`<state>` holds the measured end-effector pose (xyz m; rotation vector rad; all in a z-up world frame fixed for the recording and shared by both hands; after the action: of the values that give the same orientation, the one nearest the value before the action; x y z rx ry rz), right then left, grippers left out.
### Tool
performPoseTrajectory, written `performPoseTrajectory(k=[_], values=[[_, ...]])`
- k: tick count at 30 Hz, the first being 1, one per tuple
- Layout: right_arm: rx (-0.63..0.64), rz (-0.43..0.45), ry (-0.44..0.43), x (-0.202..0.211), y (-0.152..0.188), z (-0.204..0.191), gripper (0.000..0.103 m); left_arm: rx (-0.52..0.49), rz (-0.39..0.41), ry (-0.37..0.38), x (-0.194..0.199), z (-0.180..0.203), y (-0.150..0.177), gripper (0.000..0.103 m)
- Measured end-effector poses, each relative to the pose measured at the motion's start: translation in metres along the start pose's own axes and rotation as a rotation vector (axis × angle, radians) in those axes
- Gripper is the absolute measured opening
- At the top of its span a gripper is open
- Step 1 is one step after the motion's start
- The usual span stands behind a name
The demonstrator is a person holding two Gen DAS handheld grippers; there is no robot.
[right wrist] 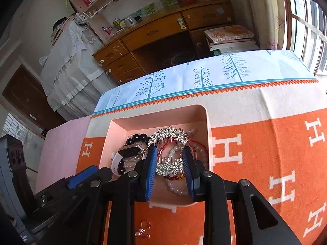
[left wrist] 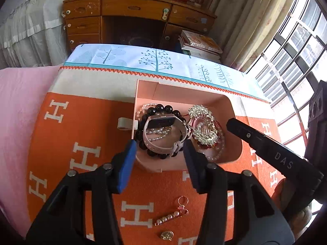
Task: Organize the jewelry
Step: 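Carry the watch and hair comb into the pink tray and open both tools, then lift both tools out of the pink tray toward the small brooches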
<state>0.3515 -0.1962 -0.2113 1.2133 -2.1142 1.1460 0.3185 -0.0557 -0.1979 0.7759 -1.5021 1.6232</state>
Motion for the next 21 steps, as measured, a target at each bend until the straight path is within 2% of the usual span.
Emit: performPoseTrajectory(k=[4,10,21], values=[[0.016,0.025,-0.003,0.02,0.015,-0.007,0.028,-0.001,-0.005,0.035,0.022,-0.003,0.015,0.05],[0.029,0.023,-0.02,0.05,0.055,-0.018,0.034,0.018,-0.017,0.025,0.048,-0.022,0.047,0.05],[0.122,0.037,-0.039,0.111,0.125,-0.062,0.035,0.018,0.107,-0.07,0.115,-0.055,0.091,0.05]])
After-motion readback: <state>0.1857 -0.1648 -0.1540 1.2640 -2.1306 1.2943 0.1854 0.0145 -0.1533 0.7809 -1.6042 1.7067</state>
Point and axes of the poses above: each gripper's, at about its wrist camera, not at the fingertips, and x roughly against the way its jaws point, z to its right, y to its underside, the point moved 10 cm from there along -x, roughly the way its jaws point, and after that the axes turned 9 degrees about -y, right-handed, at the moved point
